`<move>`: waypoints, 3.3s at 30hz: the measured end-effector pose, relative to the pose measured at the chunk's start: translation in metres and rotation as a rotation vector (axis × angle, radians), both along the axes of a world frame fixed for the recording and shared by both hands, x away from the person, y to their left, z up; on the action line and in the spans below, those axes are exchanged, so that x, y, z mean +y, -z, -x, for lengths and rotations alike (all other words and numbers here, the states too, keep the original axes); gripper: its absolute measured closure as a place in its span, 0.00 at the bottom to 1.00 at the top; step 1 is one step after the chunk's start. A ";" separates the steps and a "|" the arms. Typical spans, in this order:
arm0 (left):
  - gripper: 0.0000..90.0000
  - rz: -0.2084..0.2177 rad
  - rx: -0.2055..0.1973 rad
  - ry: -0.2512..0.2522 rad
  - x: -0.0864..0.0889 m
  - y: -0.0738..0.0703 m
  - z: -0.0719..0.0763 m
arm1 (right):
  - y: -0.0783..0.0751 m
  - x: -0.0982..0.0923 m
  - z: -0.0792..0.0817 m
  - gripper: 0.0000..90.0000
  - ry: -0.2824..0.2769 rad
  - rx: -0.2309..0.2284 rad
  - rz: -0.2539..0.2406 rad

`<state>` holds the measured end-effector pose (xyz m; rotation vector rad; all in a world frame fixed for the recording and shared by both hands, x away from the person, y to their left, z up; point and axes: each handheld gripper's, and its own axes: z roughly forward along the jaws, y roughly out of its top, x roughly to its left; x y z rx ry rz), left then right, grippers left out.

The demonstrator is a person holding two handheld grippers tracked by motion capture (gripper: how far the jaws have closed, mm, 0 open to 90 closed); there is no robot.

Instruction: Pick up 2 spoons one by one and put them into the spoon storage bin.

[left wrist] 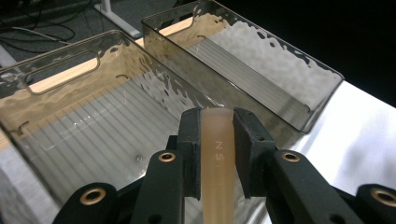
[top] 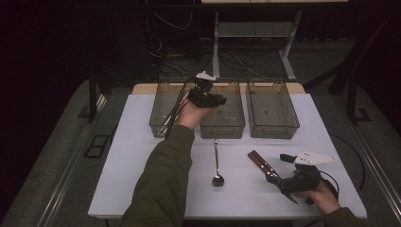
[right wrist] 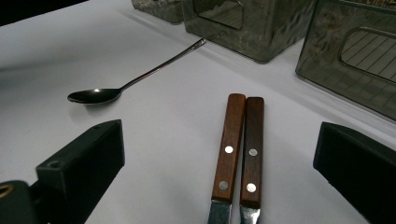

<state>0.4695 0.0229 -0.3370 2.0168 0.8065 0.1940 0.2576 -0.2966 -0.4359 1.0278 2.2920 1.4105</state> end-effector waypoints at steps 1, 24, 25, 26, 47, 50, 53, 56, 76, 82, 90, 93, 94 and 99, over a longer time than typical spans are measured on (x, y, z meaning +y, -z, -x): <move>0.81 0.000 0.001 -0.003 -0.003 0.002 -0.003 | 0.000 0.000 0.000 0.02 0.000 0.000 0.000; 0.79 -0.144 0.042 -0.041 -0.040 0.050 -0.026 | -0.001 0.000 0.002 0.02 -0.009 -0.001 -0.014; 0.75 -0.146 0.041 -0.044 -0.040 0.050 -0.026 | -0.001 0.000 0.002 0.02 -0.009 -0.003 -0.013; 0.70 -0.144 0.040 -0.048 -0.040 0.049 -0.026 | -0.001 0.000 0.002 0.02 -0.009 -0.002 -0.013; 0.41 -0.054 0.011 0.040 -0.014 0.039 0.054 | 0.000 0.002 0.001 0.02 -0.014 0.002 0.003; 0.47 -0.064 -0.001 0.074 -0.005 0.041 0.068 | 0.001 0.002 0.000 0.02 -0.013 -0.003 0.011; 0.56 -0.059 0.001 0.091 0.002 0.047 0.081 | 0.001 0.002 0.000 0.02 -0.007 0.005 0.012; 0.65 -0.061 0.022 0.099 0.007 0.055 0.090 | 0.002 0.002 -0.001 0.02 0.000 0.002 0.016; 0.99 -0.228 0.050 0.168 0.003 0.098 0.109 | 0.002 0.001 0.000 0.02 -0.001 0.008 0.013; 0.99 -0.232 0.066 0.167 0.002 0.103 0.109 | 0.002 0.001 -0.001 0.02 -0.002 0.005 0.016; 0.99 -0.279 0.067 0.189 -0.001 0.105 0.109 | 0.002 0.001 -0.001 0.02 -0.001 0.004 0.014; 1.00 -0.287 0.057 0.188 -0.002 0.105 0.110 | 0.002 0.001 -0.001 0.02 -0.001 0.005 0.016; 1.00 -0.297 0.059 0.189 -0.002 0.105 0.111 | 0.002 0.001 -0.001 0.02 -0.001 0.003 0.015; 1.00 -0.305 0.071 0.186 0.000 0.104 0.111 | 0.002 0.000 -0.001 0.02 0.002 0.005 0.016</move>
